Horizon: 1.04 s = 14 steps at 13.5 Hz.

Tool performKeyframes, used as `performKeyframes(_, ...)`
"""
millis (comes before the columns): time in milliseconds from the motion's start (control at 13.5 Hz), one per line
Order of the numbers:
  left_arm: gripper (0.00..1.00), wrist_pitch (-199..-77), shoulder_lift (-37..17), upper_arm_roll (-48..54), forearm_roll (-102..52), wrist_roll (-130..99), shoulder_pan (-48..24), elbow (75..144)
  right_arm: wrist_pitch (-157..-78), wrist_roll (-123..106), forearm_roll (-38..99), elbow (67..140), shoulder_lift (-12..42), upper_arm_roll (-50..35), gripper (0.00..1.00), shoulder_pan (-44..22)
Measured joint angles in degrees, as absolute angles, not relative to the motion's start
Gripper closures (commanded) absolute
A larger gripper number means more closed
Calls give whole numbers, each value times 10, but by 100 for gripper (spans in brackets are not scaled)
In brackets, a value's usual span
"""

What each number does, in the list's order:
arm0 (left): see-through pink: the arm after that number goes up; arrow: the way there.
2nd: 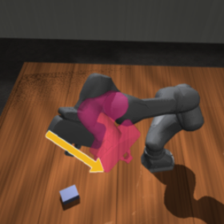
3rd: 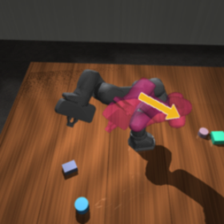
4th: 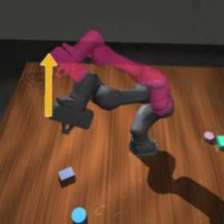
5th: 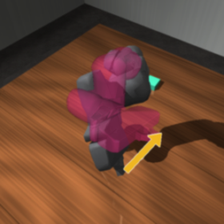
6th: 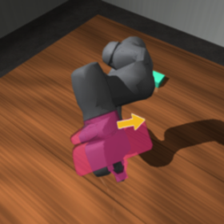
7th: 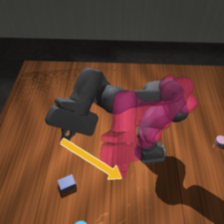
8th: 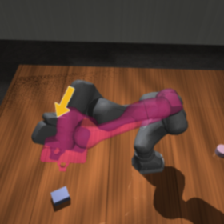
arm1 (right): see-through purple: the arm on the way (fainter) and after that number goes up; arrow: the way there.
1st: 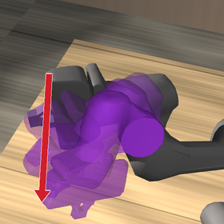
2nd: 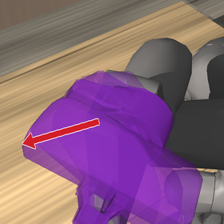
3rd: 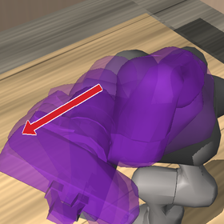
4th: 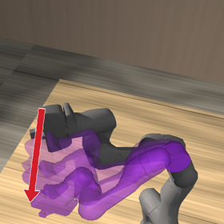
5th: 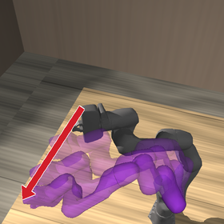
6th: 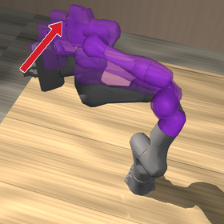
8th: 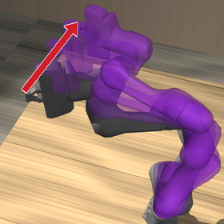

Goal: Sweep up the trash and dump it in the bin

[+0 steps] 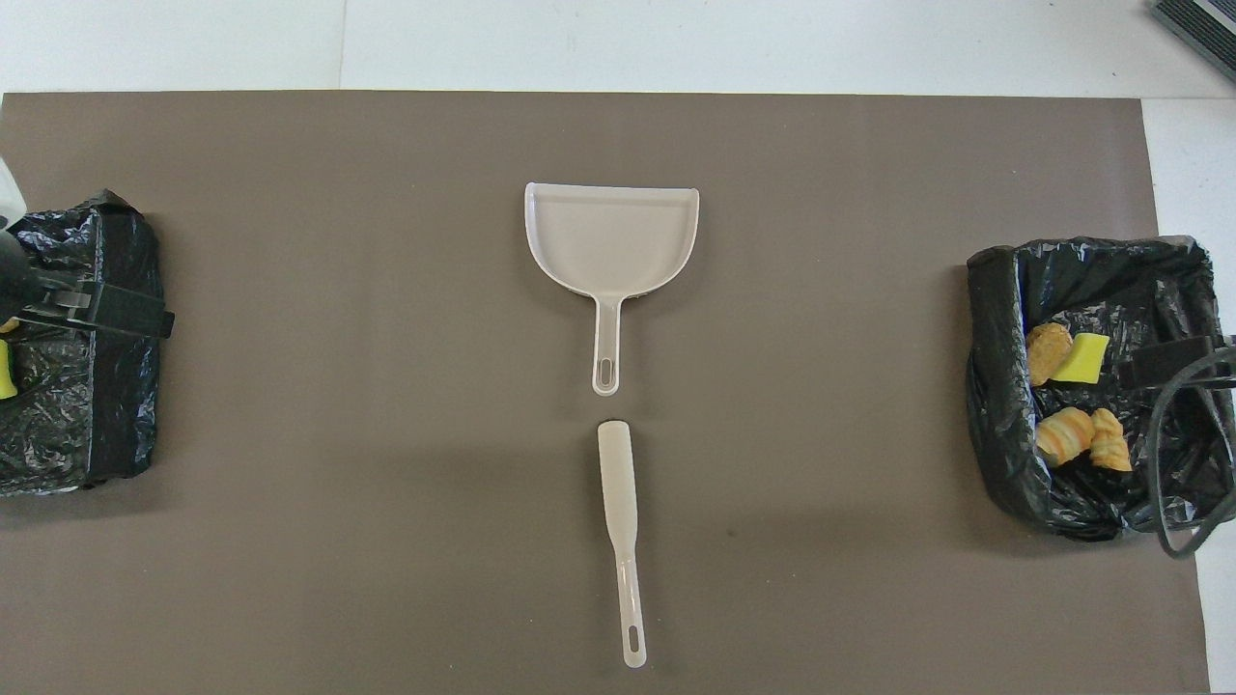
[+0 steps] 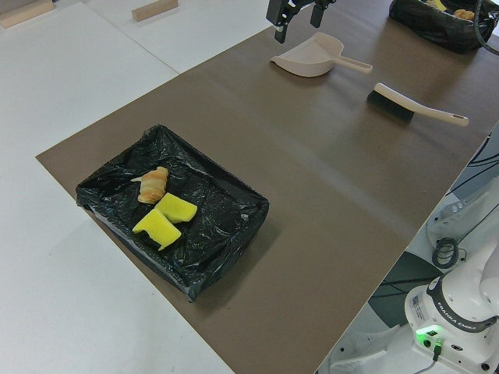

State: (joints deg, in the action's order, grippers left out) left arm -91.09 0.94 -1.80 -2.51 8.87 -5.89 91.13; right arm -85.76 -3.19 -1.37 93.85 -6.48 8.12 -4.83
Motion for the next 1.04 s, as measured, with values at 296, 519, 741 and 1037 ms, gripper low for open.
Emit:
performKeyframes(296, 0, -902, 13, -10, -23, 88, -38, 907, -858, -32, -14, 939, -65, 81, 0, -48)
performKeyframes(519, 0, -896, 14, 17, -23, 88, -3, 904, -858, -32, -14, 939, -65, 81, 0, -48)
performKeyframes(741, 0, -893, 14, 23, -21, 88, 2, 904, -858, -32, -14, 939, -65, 81, 0, -48)
performKeyframes(1037, 0, -892, 13, 24, -3, 89, 4, 904, -858, -32, -14, 939, -65, 81, 0, -48)
